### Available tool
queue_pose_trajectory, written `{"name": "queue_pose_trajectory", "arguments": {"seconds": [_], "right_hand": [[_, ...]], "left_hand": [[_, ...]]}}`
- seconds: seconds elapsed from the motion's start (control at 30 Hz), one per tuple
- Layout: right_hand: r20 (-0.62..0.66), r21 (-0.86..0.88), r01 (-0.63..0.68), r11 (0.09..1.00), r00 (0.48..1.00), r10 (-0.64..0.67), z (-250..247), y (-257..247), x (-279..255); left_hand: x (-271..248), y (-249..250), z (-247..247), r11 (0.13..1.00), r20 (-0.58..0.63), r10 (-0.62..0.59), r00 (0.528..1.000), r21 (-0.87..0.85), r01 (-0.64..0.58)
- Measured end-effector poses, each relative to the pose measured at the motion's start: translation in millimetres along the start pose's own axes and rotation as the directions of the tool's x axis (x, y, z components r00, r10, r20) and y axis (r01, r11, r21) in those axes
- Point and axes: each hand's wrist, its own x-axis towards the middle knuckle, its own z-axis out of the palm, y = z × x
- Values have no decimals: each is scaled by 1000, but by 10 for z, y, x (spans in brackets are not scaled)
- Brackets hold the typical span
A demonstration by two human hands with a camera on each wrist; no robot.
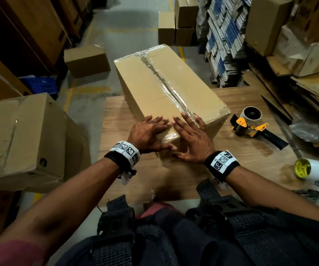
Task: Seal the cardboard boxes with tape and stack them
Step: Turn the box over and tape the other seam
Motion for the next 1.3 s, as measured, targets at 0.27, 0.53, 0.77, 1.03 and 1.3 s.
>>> {"name": "queue_pose_trajectory", "arguments": {"seconds": [0.27, 0.53, 0.77, 1.03, 1.3], "right_hand": [[-113, 11, -90, 996, 989, 91, 194, -83, 37], [-190, 43, -48, 998, 980, 55, 195, -15, 27], [-238, 41, -29, 999, 970, 38, 225, -65, 38], [-192, 109, -68, 992, 977, 88, 131, -73, 27], [-136, 477, -74, 876, 978, 156, -280, 224, -28]], "left_hand": [[-52, -416, -49, 959, -8, 249, 969, -140, -247], [-145, -367, 67, 964, -87, 248, 965, -72, -254], [-272, -151, 275, 980, -320, 156, 935, -65, -186], [-343, 104, 366, 972, -347, -48, 937, -231, -36], [-310, 321, 306, 787, -350, -432, 831, -597, 157]]}}
